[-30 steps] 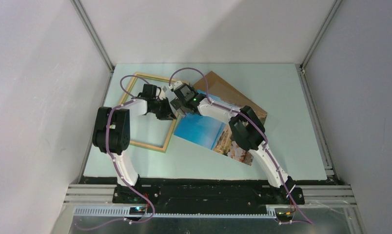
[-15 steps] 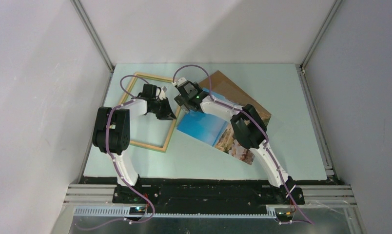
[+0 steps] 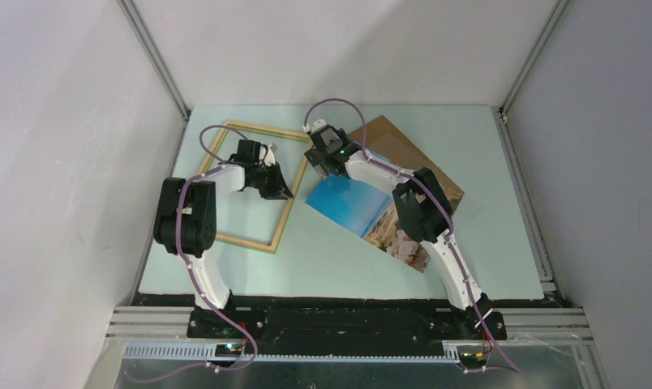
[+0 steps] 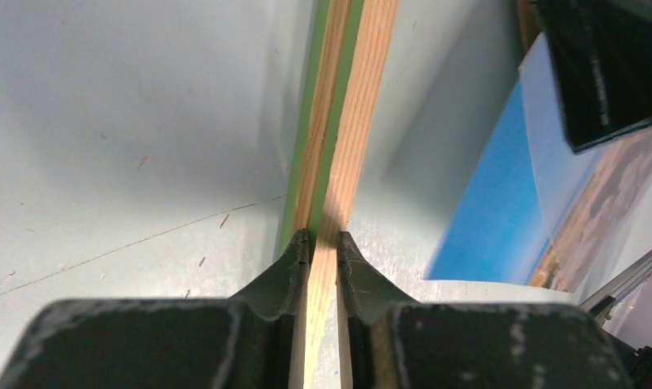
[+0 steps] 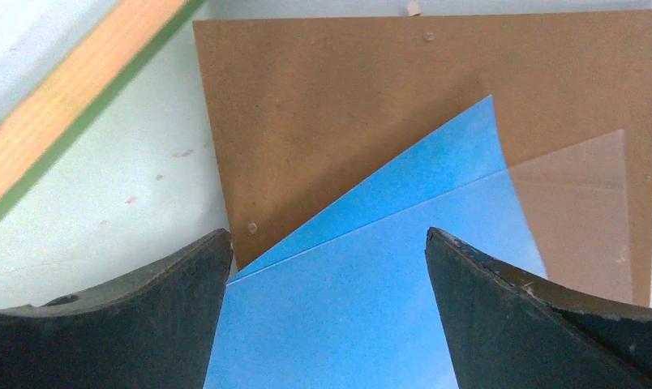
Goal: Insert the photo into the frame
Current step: Move the photo frame item to the center of the board, then adjust the photo frame at the center of the board, then pick up the photo frame item at the center of the board.
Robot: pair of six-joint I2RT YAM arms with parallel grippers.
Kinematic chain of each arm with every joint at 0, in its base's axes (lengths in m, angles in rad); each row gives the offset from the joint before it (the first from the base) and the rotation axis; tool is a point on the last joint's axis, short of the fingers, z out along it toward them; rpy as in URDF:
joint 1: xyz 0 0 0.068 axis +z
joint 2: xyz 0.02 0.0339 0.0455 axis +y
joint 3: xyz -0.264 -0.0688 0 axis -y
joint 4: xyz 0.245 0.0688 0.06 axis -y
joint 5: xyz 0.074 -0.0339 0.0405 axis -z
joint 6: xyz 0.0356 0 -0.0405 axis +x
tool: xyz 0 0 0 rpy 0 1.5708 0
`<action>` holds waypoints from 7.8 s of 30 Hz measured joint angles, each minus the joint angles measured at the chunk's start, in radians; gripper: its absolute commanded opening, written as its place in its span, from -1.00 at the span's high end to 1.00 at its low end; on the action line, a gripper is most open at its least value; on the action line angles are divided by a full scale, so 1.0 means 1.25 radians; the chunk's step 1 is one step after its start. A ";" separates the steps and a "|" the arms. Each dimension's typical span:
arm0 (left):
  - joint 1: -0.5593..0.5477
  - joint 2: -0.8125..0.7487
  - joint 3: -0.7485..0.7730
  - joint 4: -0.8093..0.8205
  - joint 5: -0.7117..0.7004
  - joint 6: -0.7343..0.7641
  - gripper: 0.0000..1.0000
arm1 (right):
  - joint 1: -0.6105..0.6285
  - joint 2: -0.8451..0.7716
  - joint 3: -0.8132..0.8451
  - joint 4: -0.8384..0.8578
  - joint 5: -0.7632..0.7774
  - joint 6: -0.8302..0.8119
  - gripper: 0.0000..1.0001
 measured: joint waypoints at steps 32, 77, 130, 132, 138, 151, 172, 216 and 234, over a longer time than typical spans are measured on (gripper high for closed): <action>-0.008 -0.016 -0.038 0.049 -0.011 -0.114 1.00 | -0.093 -0.190 -0.177 0.002 -0.226 0.062 -0.91; -0.067 -0.037 -0.201 0.363 -0.012 -0.430 1.00 | -0.352 -0.607 -0.583 0.017 -0.477 -0.009 -0.99; -0.364 0.097 0.119 0.123 -0.016 -0.236 -0.89 | -0.710 -0.529 -0.637 -0.060 -0.487 -0.131 -0.94; -0.368 0.097 0.124 0.129 -0.017 -0.244 -0.89 | -0.717 -0.515 -0.623 -0.062 -0.493 -0.129 -0.93; -0.369 0.104 0.124 0.134 -0.021 -0.259 -0.88 | -0.733 -0.466 -0.576 -0.090 -0.512 -0.121 -0.93; -0.368 0.095 0.096 0.166 -0.045 -0.280 -0.90 | -0.753 -0.334 -0.445 -0.177 -0.566 -0.101 -0.89; -0.355 0.086 0.065 0.208 -0.054 -0.314 -0.90 | -0.757 -0.287 -0.414 -0.215 -0.629 -0.093 -0.75; -0.317 0.038 -0.229 0.726 -0.068 -0.552 -0.89 | -0.688 -0.423 -0.616 -0.127 -0.583 0.024 -0.58; -0.290 0.038 -0.175 0.710 0.027 -0.536 -0.50 | -0.677 -0.435 -0.633 -0.122 -0.580 0.044 -0.57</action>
